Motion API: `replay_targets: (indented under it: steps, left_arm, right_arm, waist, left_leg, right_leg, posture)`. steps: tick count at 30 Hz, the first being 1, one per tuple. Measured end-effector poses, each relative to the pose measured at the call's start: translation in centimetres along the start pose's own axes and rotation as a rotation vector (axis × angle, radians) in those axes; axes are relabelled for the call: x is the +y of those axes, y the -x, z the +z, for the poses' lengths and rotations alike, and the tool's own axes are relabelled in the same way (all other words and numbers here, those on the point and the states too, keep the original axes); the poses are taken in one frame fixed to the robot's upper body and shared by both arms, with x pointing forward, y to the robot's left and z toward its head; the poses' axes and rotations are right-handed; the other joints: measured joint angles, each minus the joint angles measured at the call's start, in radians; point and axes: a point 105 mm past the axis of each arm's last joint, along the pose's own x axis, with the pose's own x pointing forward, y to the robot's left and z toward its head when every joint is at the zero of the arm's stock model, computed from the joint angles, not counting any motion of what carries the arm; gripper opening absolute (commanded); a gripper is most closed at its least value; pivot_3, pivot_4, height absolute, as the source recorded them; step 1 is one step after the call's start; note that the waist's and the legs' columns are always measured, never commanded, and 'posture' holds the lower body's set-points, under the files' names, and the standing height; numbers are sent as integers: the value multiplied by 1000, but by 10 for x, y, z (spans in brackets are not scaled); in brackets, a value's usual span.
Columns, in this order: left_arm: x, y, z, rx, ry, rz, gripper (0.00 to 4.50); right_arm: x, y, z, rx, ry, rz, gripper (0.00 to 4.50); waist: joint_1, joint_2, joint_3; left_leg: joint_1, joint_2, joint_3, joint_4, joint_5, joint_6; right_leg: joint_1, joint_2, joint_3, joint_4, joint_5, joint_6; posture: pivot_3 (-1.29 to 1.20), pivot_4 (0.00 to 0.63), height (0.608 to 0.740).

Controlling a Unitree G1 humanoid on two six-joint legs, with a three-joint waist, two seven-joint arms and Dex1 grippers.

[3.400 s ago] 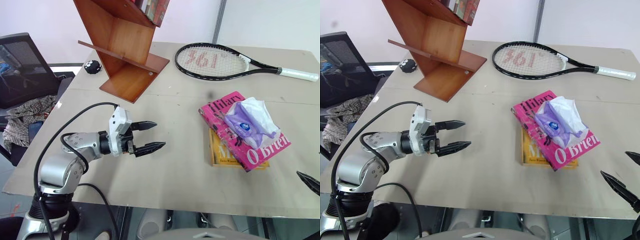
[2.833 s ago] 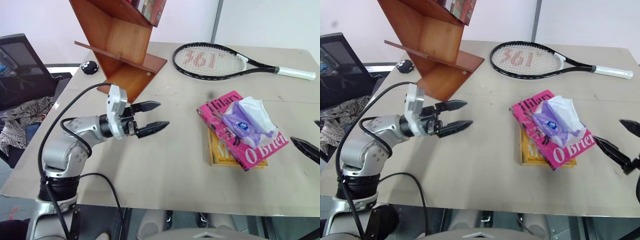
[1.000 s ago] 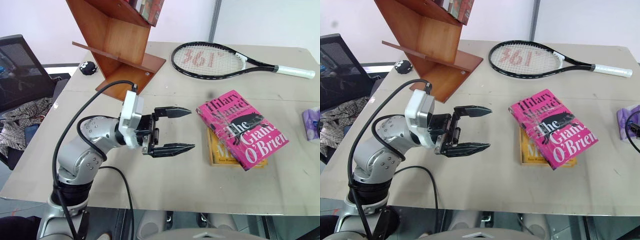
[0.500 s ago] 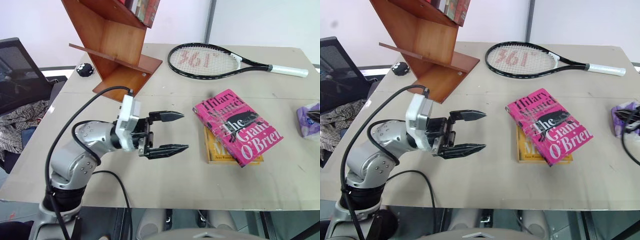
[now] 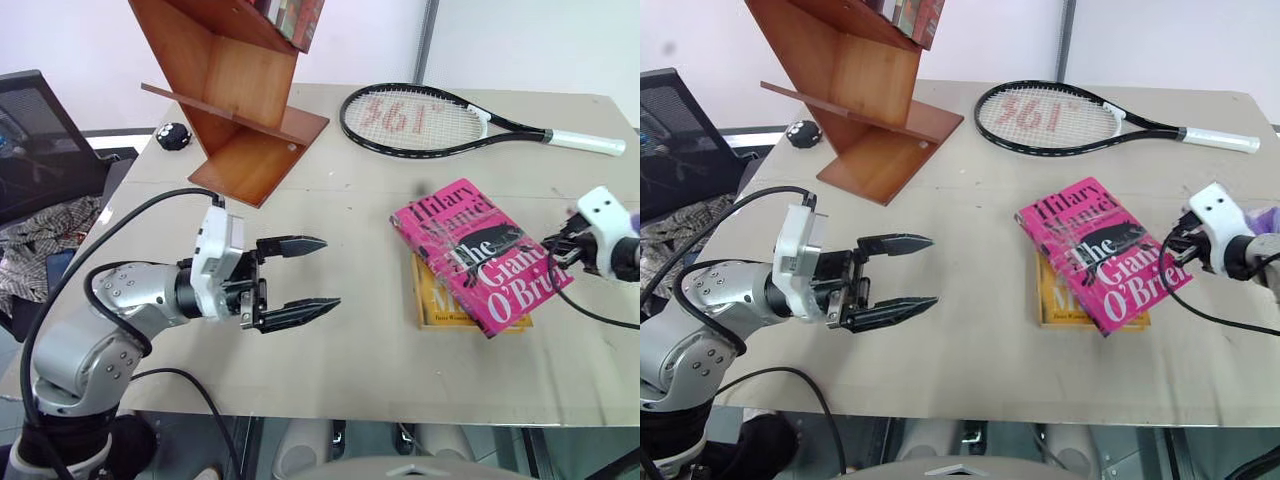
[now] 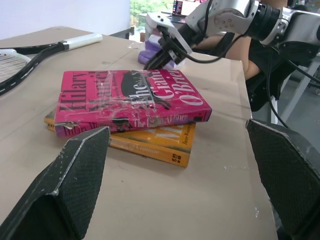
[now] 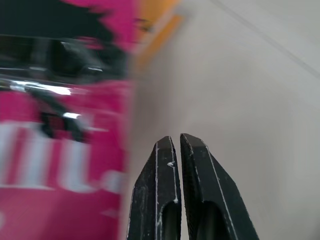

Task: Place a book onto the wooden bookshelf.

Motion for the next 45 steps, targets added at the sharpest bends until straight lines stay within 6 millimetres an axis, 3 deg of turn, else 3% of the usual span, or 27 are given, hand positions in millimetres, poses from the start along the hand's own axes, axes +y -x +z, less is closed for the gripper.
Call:
replay_targets:
  steps: [4,10,18,19,24,26,29,32,35,37,41,45]
  left_arm:
    - [-4,4,-10,11,36,10,4500]
    - [-4,8,-16,11,26,10,4500]
    - [1,13,-28,45,33,51,4500]
    - [3,13,-32,56,37,75,4500]
    - [10,7,-45,111,112,122,4500]
    - [18,2,-47,138,160,141,4500]
    - [31,-1,-52,173,254,148,4500]
    - [42,-6,-53,202,312,139,4500]
    - [49,-11,-58,230,378,122,4500]
    - [57,-25,-62,227,506,90,4500]
    - [71,-57,-66,236,786,59,4500]
    - [71,-90,-74,256,1009,25,4500]
  right_arm:
    - [18,-5,16,-34,40,50,38]
    - [46,-21,20,-41,65,107,38]
    - [48,-22,19,-81,49,77,38]
    - [44,-18,16,-92,46,58,272]
    - [28,30,-10,-169,36,62,2120]
    - [37,58,-20,-214,14,121,2882]
    - [50,101,-28,-258,-3,148,4363]
    - [66,133,-14,-334,2,155,4478]
    - [82,151,-8,-427,-37,175,4478]
    - [97,165,-2,-492,-30,176,4478]
    - [113,172,5,-535,15,184,4478]
    - [113,175,6,-532,36,161,4478]
  waist:
    - [0,0,0]
    - [2,0,0]
    - [4,0,0]
    - [7,0,0]
    - [27,0,0]
    - [32,1,0]
    - [32,1,0]
    - [19,1,0]
    - [20,-1,-1]
    - [23,0,-1]
    - [34,-2,0]
    - [27,-5,1]
  left_leg:
    - [1,1,0,0,0,0]
    - [0,1,0,0,-1,0]
    - [0,1,0,0,-2,2]
    - [0,1,0,0,-2,2]
    - [-1,0,0,0,-3,3]
    - [0,0,-2,0,-4,4]
    - [1,1,-2,0,-4,5]
    - [4,2,-2,0,-5,2]
    - [4,3,-3,0,-7,0]
    - [3,2,-3,0,-7,-1]
    - [1,1,-4,1,-4,4]
    - [1,-1,-3,1,-5,6]
  right_leg:
    - [0,0,-1,0,0,0]
    - [0,-1,-2,0,0,0]
    - [-1,-1,-3,0,1,-2]
    - [-1,-1,-3,0,1,-2]
    - [0,1,-4,0,0,0]
    - [1,2,-4,0,0,1]
    - [2,2,-5,1,0,1]
    - [2,1,-3,1,0,1]
    - [3,1,-3,1,0,1]
    - [3,0,-1,1,0,1]
    - [3,2,-2,1,0,1]
    - [3,2,0,0,0,2]
  posture:
    - [0,150,717]
    - [0,150,717]
    - [0,150,717]
    - [0,150,717]
    - [0,150,717]
    - [0,150,717]
    - [0,150,717]
    - [0,150,717]
    - [0,150,717]
    - [0,150,717]
    - [0,150,717]
    - [0,150,717]
